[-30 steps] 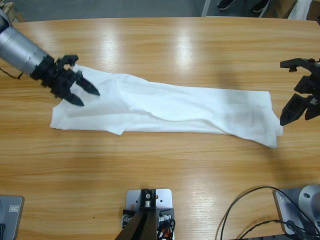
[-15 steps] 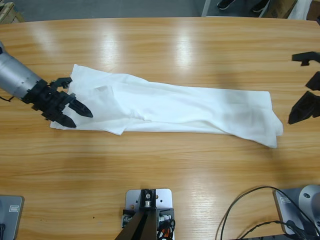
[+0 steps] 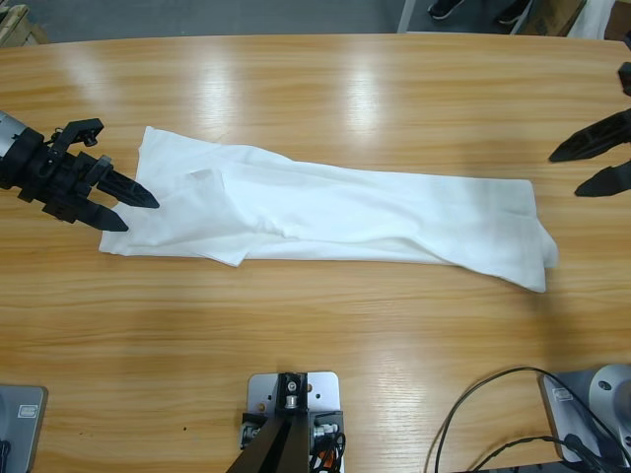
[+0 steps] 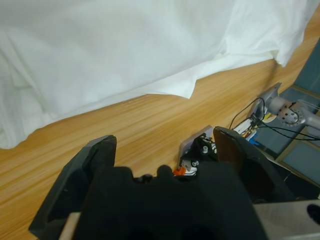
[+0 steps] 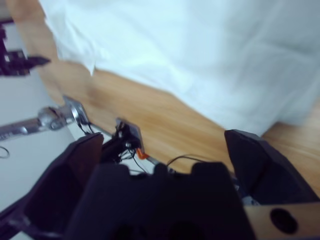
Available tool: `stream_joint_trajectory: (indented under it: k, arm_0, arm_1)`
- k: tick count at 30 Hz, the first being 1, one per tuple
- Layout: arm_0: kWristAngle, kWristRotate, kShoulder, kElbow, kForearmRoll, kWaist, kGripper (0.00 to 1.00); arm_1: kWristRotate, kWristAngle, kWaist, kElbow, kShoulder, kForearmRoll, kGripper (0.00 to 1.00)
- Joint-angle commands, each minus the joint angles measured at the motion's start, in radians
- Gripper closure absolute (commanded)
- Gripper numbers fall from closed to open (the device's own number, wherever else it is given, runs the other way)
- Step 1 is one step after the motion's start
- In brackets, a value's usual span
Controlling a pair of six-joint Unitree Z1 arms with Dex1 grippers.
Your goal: Fold clothes
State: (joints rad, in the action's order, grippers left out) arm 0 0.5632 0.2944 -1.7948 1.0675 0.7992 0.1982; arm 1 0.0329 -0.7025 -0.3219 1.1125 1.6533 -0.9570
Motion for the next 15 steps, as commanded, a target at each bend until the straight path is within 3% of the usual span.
stream_joint_trajectory:
  k: [1,6,11,15]
  arm_0:
    - [0.002,0.001,0.007,-0.019,0.008,-0.008,0.243]
    - [0.001,-0.008,-0.002,-0.009,0.008,-0.01,0.243]
    - [-0.008,-0.015,-0.025,-0.01,-0.002,-0.01,0.243]
    - [-0.008,0.052,0.03,-0.118,-0.151,-0.083,0.243]
  arm_1:
    - [-0.065,0.174,-0.095,0.027,0.107,-0.023,0.073]
    - [-0.073,0.197,-0.096,0.035,0.137,-0.022,0.069]
    - [-0.116,0.092,-0.096,0.011,0.094,-0.007,0.066]
    - [-0.122,0.07,-0.095,-0.004,0.073,-0.008,0.069]
